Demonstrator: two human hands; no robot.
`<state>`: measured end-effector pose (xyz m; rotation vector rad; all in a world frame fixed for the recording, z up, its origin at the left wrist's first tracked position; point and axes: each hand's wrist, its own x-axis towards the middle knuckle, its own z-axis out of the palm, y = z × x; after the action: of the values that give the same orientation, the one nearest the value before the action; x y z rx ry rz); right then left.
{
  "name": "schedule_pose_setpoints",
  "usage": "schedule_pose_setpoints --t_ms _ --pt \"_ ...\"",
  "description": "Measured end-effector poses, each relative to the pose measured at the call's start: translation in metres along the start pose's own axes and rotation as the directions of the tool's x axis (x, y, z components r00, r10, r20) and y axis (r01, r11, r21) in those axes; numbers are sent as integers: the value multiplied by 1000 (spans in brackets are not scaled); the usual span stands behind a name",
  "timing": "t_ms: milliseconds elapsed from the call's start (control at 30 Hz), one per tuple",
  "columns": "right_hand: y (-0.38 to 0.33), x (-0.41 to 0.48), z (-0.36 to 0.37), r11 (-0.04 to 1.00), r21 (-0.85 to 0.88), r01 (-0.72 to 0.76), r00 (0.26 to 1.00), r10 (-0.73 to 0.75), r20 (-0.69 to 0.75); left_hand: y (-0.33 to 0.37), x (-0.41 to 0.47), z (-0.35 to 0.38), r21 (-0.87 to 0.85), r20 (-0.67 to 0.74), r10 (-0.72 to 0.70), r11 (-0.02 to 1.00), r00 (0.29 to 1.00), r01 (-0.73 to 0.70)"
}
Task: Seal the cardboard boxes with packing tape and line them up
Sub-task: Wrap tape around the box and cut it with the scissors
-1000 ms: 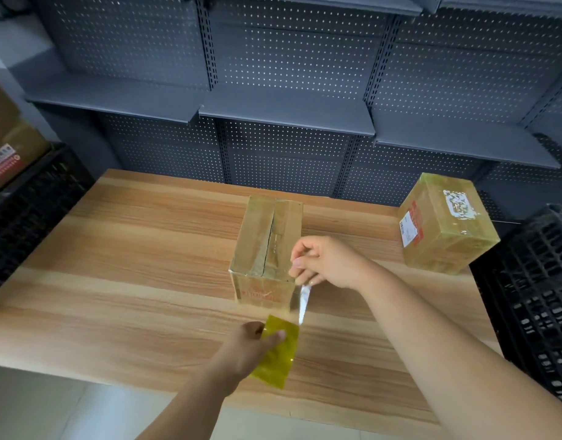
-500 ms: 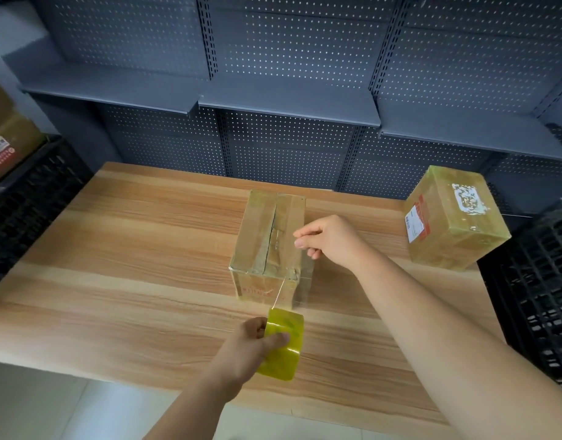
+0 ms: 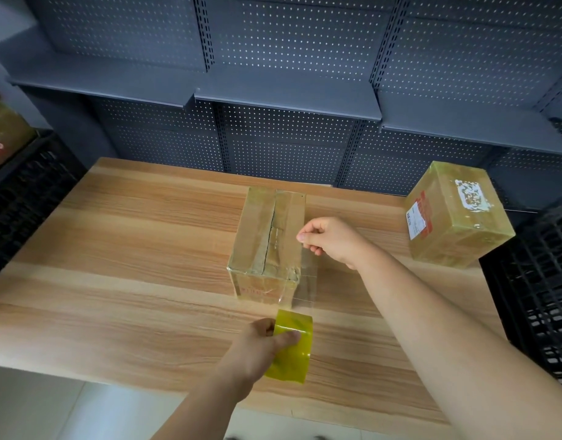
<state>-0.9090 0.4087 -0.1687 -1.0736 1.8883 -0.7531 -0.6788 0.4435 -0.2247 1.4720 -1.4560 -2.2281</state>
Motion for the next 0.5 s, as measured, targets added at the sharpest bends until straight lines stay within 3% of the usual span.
schedule_pose_setpoints --t_ms 500 --pt "2 5 12 997 -58 48 999 -49 -18 -3 1 -9 -2 0 3 1000 1000 -3"
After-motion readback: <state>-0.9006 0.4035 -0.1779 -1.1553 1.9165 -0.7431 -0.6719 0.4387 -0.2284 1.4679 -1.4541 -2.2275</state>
